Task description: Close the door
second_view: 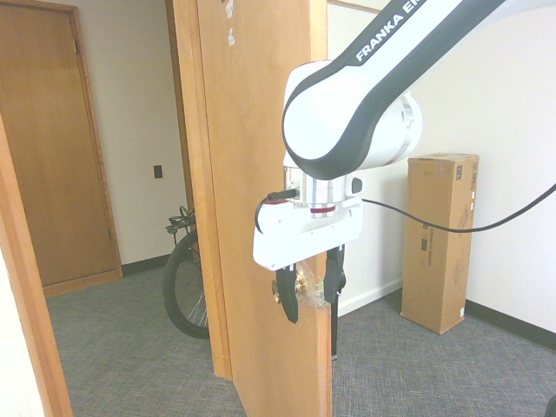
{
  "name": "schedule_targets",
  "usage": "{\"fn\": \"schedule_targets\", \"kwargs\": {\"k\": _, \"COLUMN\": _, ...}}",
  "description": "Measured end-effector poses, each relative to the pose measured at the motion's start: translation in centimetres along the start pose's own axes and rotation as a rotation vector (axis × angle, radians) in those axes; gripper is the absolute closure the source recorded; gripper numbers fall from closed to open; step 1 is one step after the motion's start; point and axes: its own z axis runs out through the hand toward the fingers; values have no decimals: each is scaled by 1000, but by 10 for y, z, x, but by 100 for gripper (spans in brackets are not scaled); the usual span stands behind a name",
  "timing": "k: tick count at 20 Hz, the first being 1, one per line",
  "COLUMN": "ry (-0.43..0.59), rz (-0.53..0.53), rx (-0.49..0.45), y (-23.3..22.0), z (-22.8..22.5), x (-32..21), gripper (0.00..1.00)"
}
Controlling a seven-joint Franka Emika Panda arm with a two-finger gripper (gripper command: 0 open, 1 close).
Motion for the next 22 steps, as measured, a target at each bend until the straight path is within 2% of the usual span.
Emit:
{"fn": "schedule_targets", "kwargs": {"k": 7, "ry": 15, "rz": 3, "rx": 17, "y": 8, "z": -2, "x": -1, "gripper": 0}}
{"fn": "schedule_targets", "kwargs": {"k": 11, "ry": 23, "rz": -3, "rx": 14, "y": 34, "z": 0, "x": -25, "gripper": 0}}
{"fn": "schedule_targets", "kwargs": {"k": 14, "ry": 52, "rz": 10, "rx": 49, "y": 51, "z": -19, "x": -35, "gripper": 0}}
{"fn": "schedule_targets", "kwargs": {"k": 17, "ry": 67, "rz": 67, "rx": 88, "y": 69, "z": -45, "x": -24, "gripper": 0}}
{"fn": "schedule_targets", "kwargs": {"k": 22, "ry": 57, "rz": 212, "rx": 124, "y": 107, "z": -60, "x": 3, "gripper": 0}}
